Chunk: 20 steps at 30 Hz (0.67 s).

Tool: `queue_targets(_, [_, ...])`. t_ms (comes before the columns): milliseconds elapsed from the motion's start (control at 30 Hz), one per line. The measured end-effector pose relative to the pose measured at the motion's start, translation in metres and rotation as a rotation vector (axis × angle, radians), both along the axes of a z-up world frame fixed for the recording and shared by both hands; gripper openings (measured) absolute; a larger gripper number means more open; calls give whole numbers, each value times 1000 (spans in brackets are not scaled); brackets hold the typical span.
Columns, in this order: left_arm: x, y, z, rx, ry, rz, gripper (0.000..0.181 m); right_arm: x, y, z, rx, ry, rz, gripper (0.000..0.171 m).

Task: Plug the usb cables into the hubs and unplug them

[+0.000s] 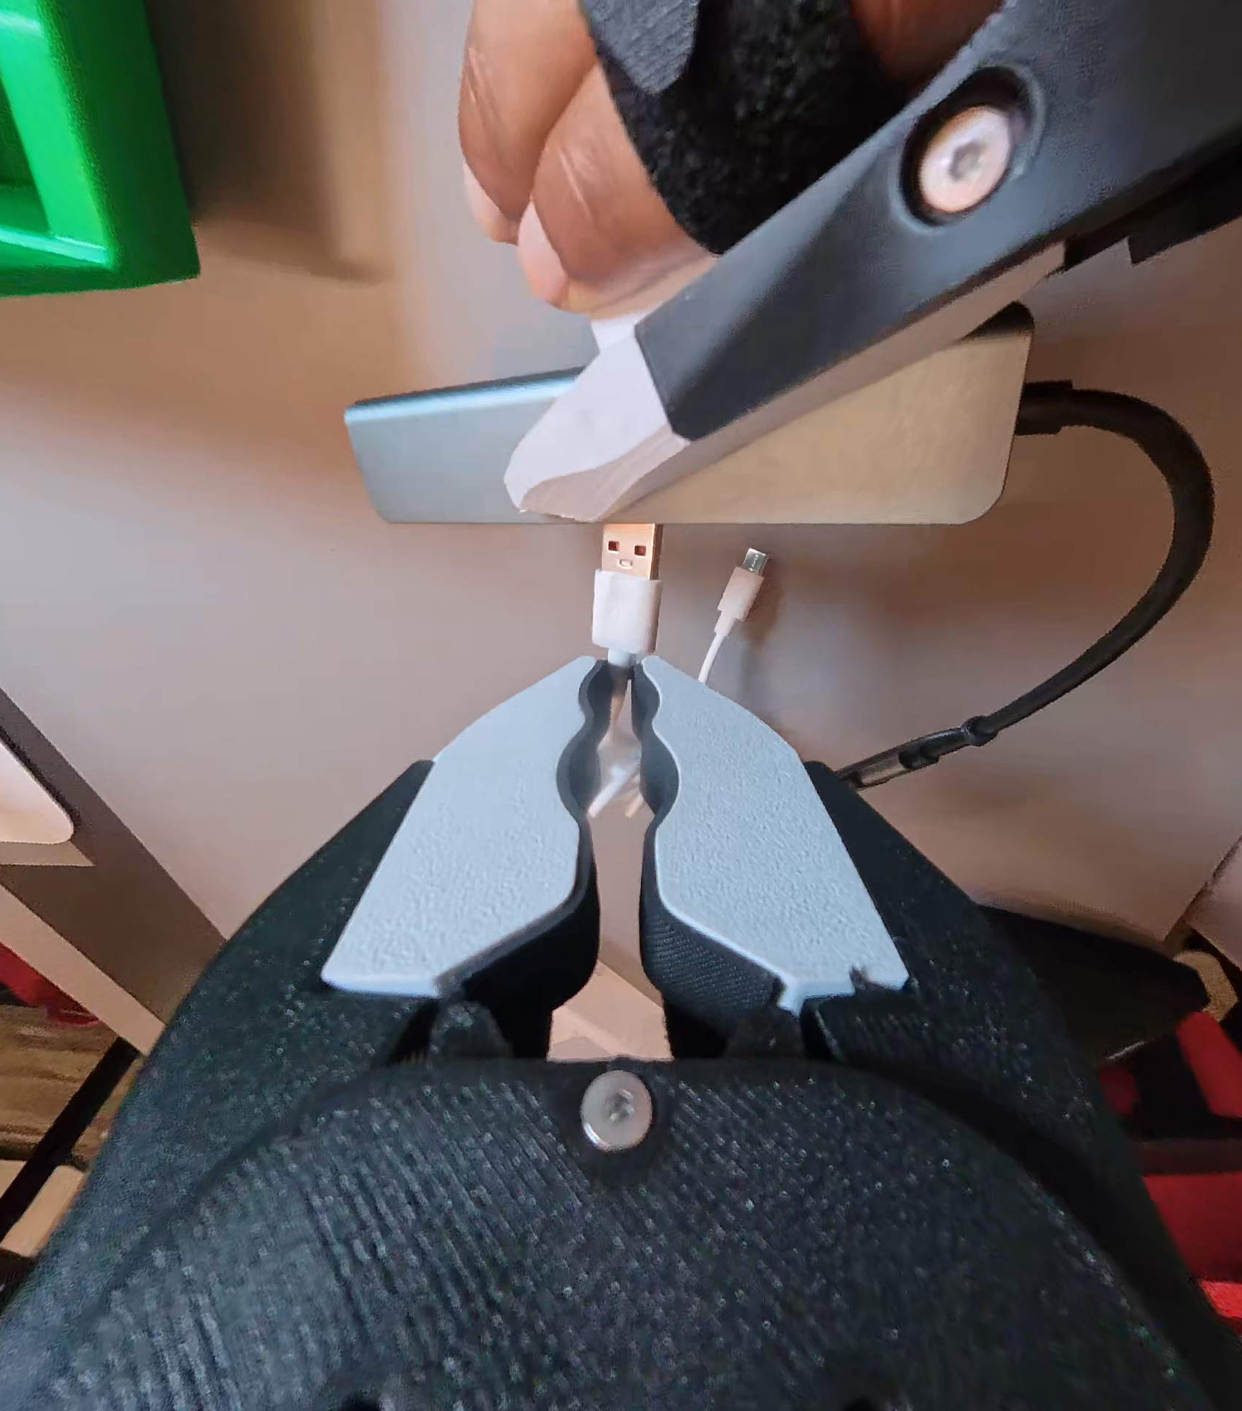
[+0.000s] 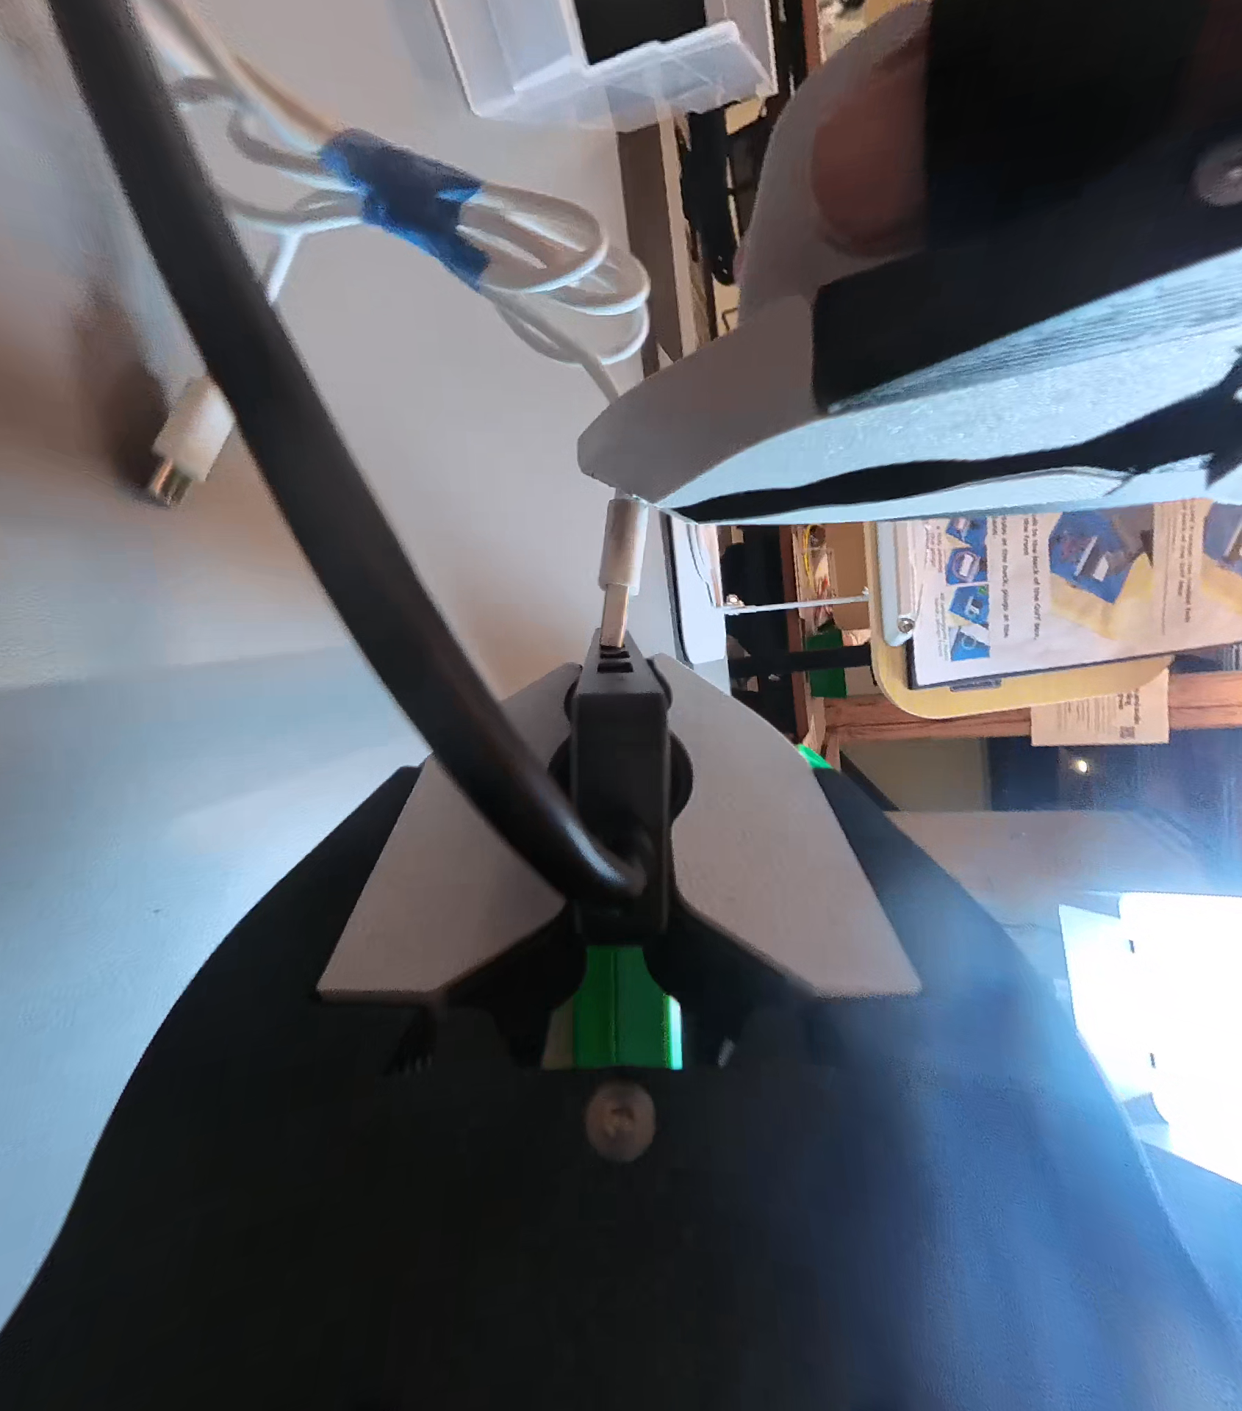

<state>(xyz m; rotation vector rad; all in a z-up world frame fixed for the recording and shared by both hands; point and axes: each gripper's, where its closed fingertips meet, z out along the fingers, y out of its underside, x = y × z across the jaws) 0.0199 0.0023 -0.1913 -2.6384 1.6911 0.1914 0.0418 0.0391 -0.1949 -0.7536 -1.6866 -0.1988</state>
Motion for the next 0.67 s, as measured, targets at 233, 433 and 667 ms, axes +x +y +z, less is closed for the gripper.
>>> queue_targets(233, [3,7,0,20,0,38,5,0,6,1,-5,2,-97,10])
queue_targets(433, [11,2,0,18,-35,-48,5,2,0,3,8,25,-36,9])
queue_targets(667, [19,-36,-9,-68,-164,-74,5,-1,-40,-5,58,-13,251,9])
